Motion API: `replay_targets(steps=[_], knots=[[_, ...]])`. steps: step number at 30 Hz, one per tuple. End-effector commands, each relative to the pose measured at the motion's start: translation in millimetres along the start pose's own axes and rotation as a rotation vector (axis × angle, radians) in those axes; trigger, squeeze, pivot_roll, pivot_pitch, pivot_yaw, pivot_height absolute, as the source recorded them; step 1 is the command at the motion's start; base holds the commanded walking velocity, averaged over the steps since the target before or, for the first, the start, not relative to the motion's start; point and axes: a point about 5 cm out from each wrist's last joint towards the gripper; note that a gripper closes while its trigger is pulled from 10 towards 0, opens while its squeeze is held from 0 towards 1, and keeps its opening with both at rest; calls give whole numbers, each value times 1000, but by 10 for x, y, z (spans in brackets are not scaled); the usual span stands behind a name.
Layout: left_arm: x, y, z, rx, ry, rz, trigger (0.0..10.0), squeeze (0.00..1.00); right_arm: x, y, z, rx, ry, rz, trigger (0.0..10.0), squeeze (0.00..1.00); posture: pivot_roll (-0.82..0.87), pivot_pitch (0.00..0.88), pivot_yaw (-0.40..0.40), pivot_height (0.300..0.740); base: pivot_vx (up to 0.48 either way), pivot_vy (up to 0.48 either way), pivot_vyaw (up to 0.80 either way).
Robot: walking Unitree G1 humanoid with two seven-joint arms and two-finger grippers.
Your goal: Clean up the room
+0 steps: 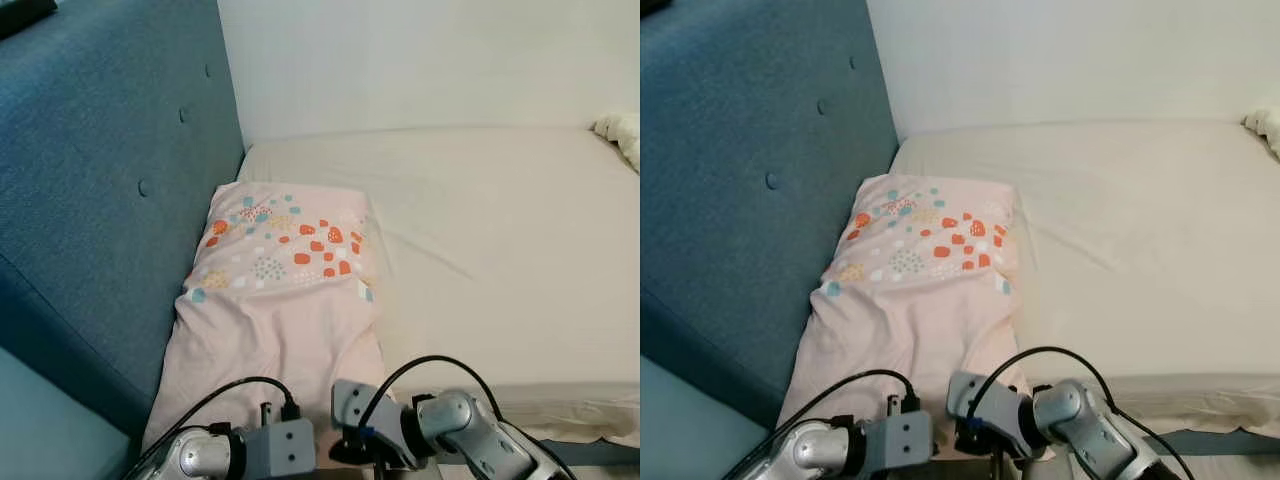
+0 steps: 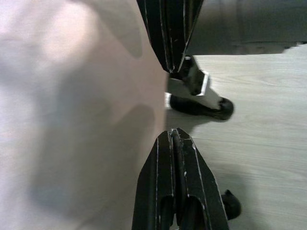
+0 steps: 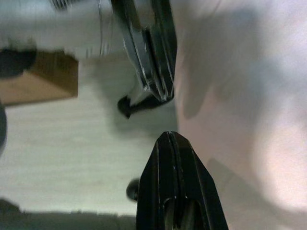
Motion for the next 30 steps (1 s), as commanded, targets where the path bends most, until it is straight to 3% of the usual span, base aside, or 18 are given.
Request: replay_targets(steps=[1, 6, 13, 15, 16, 20, 25, 27, 30], knots=[[77, -19, -21, 4, -32, 24, 0, 0, -19, -44, -27, -31, 9, 12, 0, 0, -16, 159, -11, 597, 0, 0, 0], [53, -127, -81, -69, -23, -38, 0, 0, 43, -219, -151, -148, -69, 95, 0, 0, -17, 178, -12, 597, 0, 0, 0], [-71, -192, -117, -128, 43, -77, 0, 0, 208, -272, -256, -168, -233, 175, 0, 0, -14, 187, -10, 597, 0, 0, 0], [-191, -213, -140, -165, 120, -102, 0, 0, 326, -252, -299, -165, -351, 255, 0, 0, -14, 190, -10, 597, 0, 0, 0], [-191, -213, -140, -165, 120, -102, 0, 0, 326, -252, -299, -165, -351, 255, 0, 0, -14, 190, -10, 597, 0, 0, 0], [-503, -182, -118, -187, 291, -132, 0, 0, 551, -110, -260, -113, -545, 348, 0, 0, -11, 191, -12, 597, 0, 0, 0], [-653, -174, -85, -196, 370, -157, 0, 0, 667, -46, -213, -91, -627, 389, 0, 0, -5, 192, -16, 597, 0, 0, 0], [-789, -174, -50, -218, 454, -180, 0, 0, 755, 104, -143, -17, -709, 429, 0, 0, -4, 191, -17, 597, 0, 0, 0], [-857, -166, -45, -220, 491, -185, 0, 0, 819, 229, -83, 51, -764, 433, 0, 0, -6, 190, -15, 597, 0, 0, 0]])
Point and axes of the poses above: a point about 5 cm out from each wrist's last joint towards the gripper, its own z axis pointing back from the gripper into the wrist, its own y axis along the axis of the wrist's last joint, x = y × z, and after that the axes turned 14 degrees about -z, right-handed
